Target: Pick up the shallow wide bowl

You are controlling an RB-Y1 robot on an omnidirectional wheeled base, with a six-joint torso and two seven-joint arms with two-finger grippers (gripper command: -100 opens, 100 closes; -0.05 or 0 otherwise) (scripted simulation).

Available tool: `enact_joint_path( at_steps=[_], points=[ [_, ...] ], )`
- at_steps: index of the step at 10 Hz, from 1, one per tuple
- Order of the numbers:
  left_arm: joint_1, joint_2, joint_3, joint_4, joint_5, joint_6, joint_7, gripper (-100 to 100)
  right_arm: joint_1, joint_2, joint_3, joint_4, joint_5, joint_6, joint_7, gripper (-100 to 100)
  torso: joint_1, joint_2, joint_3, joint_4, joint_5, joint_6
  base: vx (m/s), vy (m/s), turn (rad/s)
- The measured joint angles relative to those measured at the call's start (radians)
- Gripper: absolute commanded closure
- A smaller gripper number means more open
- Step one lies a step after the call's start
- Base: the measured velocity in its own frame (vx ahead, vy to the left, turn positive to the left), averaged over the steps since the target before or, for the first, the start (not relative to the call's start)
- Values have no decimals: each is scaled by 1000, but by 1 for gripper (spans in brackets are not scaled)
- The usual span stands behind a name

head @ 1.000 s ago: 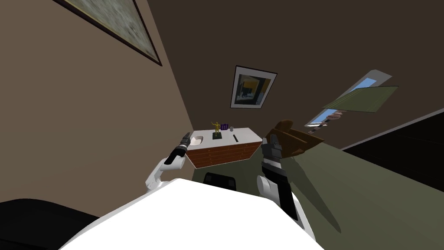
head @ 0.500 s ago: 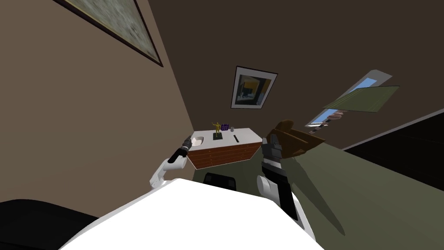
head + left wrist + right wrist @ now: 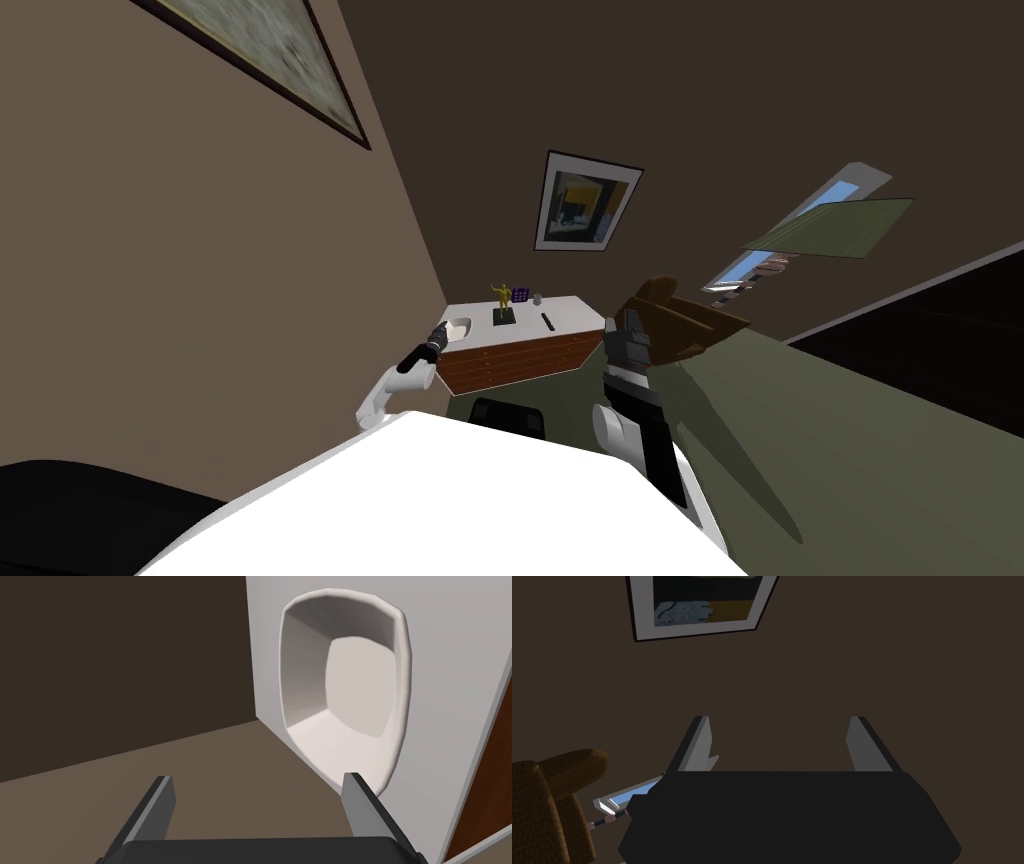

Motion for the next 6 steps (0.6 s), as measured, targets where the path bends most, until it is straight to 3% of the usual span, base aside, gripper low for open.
enact_joint_path(
  at_steps=[6],
  points=[
    [9, 18, -54, 53, 49, 125, 22, -100, 0, 0, 0, 0, 0, 0, 0, 0, 0, -1, 0, 0, 0, 0, 55, 67, -35]
  ],
)
